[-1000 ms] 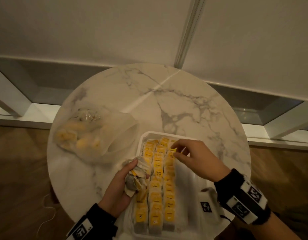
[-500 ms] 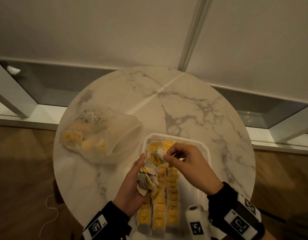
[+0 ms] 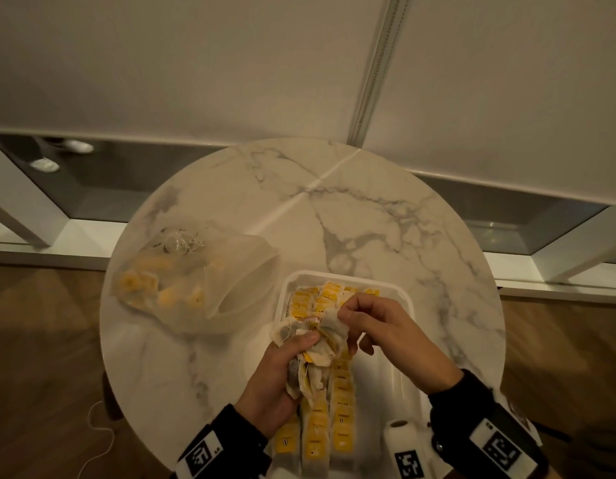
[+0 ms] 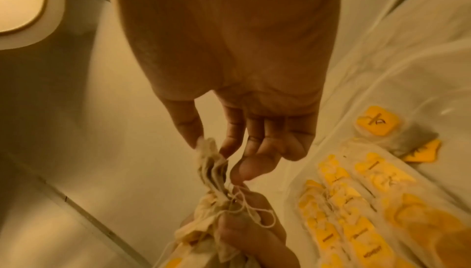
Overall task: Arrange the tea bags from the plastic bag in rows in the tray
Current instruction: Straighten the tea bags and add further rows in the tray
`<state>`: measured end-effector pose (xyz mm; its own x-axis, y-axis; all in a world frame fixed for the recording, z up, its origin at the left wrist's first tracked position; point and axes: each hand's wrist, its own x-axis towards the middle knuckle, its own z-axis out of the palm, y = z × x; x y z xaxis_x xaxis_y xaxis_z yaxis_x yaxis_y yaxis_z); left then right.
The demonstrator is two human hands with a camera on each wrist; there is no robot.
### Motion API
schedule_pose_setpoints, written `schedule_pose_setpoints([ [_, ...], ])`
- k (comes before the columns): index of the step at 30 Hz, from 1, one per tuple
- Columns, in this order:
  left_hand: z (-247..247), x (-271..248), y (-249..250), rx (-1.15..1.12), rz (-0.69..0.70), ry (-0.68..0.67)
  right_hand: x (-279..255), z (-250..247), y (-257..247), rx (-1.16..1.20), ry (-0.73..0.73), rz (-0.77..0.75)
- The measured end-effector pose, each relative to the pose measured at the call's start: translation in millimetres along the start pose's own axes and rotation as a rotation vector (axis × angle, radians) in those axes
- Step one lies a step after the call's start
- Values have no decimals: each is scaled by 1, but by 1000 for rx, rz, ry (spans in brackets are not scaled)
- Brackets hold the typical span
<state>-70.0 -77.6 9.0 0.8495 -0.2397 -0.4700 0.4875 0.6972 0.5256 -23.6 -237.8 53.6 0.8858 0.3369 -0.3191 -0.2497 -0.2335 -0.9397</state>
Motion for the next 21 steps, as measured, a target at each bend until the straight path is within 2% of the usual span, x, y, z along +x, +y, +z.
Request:
schedule_pose_setpoints([
  [4,-2,2,-1,5,3,38,-4,1,2,-36,15,-63],
  [7,4,-2,-1,-23,-31,22,-5,0,5,12,-25,-24],
  [10,8,-7,1,-47,-93,22,-7,-2,9,41,11,-2],
  [15,10,-9,1,-93,-133,36,-14,1,17,-27,-48,24],
  [21,14,-17,9,-129,-143,27,-13,-3,21,26,39,-17],
])
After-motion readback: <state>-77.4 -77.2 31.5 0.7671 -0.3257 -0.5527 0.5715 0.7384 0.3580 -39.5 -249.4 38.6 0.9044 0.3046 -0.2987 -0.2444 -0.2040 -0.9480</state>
